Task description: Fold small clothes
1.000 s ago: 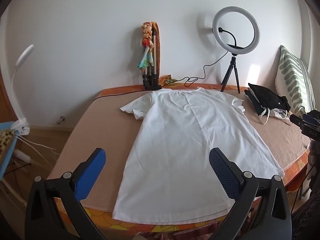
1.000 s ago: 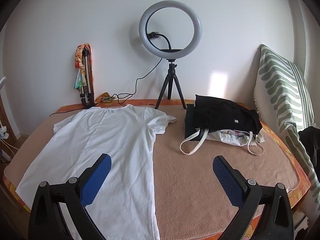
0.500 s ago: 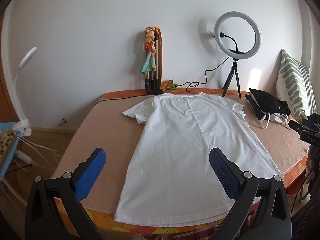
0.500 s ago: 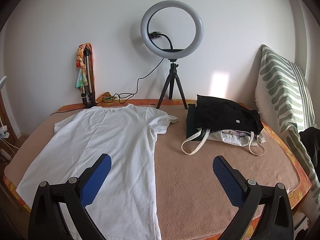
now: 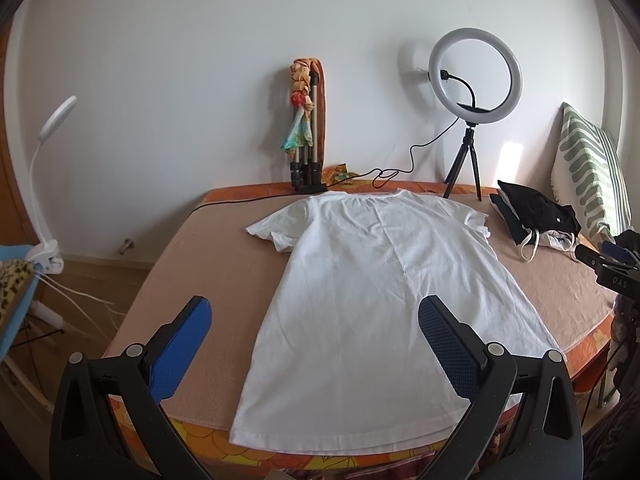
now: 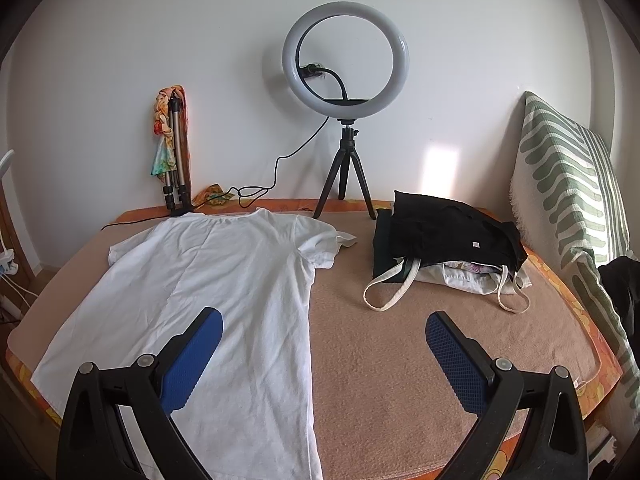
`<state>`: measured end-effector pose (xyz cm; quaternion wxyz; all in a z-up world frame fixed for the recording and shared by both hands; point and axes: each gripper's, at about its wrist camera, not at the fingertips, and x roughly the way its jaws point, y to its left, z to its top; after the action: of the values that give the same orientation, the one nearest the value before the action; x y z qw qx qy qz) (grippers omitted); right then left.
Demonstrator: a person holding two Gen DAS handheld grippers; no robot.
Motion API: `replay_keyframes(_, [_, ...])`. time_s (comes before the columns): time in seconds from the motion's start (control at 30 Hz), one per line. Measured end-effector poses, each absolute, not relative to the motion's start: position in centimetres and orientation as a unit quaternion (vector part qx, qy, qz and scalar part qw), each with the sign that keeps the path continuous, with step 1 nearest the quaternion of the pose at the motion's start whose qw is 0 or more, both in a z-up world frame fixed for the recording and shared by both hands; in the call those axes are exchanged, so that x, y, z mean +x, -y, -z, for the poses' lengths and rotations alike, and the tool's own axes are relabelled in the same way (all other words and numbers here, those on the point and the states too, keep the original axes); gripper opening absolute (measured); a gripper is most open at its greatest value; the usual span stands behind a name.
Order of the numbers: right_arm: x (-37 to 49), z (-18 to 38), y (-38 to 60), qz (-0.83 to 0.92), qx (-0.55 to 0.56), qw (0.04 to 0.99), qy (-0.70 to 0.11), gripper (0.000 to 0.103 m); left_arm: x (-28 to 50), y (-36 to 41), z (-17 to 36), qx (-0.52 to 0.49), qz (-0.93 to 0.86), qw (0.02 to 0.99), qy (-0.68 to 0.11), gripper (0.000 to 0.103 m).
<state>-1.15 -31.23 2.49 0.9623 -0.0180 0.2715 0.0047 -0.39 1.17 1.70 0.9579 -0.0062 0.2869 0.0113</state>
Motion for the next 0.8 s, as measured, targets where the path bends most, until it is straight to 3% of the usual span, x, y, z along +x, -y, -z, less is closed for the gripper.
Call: replay_keyframes(0.8, [-1.16, -2.38, 31.13, -0.005, -0.019, 0.962, -0.271, 0.103, -0.51, -0.73, -2.08, -0.006, -0.013, 0.959, -0.282, 0.103])
